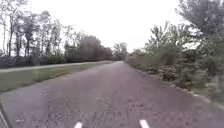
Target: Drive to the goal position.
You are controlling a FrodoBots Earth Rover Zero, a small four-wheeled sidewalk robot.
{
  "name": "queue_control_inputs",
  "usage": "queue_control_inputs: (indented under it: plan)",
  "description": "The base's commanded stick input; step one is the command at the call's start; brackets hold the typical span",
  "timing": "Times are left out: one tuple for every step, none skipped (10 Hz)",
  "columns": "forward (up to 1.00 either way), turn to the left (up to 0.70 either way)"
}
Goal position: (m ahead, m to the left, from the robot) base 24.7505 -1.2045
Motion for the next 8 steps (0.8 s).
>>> queue_control_inputs:
  plan:
    - [0.70,0.00]
    - [0.70,0.00]
    - [0.70,0.00]
    - [0.70,0.00]
    - [0.70,0.00]
    - [0.70,0.00]
    - [0.70,0.00]
    - [0.70,0.00]
